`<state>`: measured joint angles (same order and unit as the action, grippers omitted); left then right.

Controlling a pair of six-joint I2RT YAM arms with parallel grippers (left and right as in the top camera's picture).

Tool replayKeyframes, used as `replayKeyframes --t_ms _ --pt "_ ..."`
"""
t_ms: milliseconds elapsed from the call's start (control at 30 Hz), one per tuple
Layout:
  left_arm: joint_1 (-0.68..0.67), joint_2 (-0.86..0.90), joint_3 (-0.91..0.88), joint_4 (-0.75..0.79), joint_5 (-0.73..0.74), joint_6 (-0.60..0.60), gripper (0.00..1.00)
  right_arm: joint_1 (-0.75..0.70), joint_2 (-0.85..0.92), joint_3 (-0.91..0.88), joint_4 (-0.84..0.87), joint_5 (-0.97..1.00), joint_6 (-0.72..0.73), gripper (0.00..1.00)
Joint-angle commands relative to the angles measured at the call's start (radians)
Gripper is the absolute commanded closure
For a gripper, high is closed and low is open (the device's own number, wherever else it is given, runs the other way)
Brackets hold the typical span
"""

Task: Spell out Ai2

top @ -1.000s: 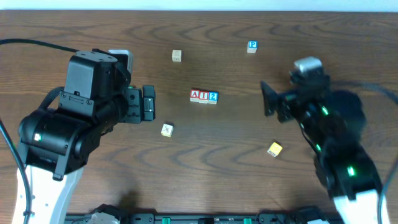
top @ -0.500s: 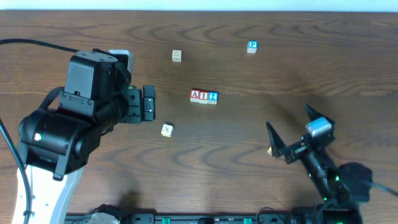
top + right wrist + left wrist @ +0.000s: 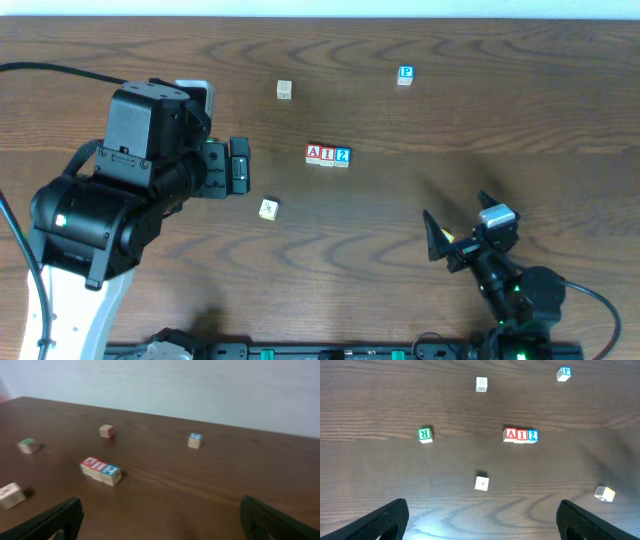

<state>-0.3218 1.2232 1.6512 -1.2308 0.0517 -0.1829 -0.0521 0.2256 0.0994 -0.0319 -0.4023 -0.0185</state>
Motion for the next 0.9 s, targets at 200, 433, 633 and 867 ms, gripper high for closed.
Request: replayKeyframes --t_ms 200,433,633,867 --pt "0.001 -0.001 0.02 -0.003 -0.011 0.0 0.05 -0.005 -0.019 -0.095 0.022 0.171 0.084 0.01" --pt "0.001 -0.001 0.02 -0.003 -0.01 0.0 0.05 -0.005 -0.06 -0.094 -0.028 0.24 0.085 0.01" --pt "0.001 -0.001 0.02 -0.003 -0.011 0.0 0.05 0.011 -0.089 -0.094 -0.026 0.245 0.085 0.01" --pt "0.001 -0.001 0.02 -0.003 -0.01 0.0 0.05 0.061 -0.22 -0.094 -0.018 0.245 0.085 0.01"
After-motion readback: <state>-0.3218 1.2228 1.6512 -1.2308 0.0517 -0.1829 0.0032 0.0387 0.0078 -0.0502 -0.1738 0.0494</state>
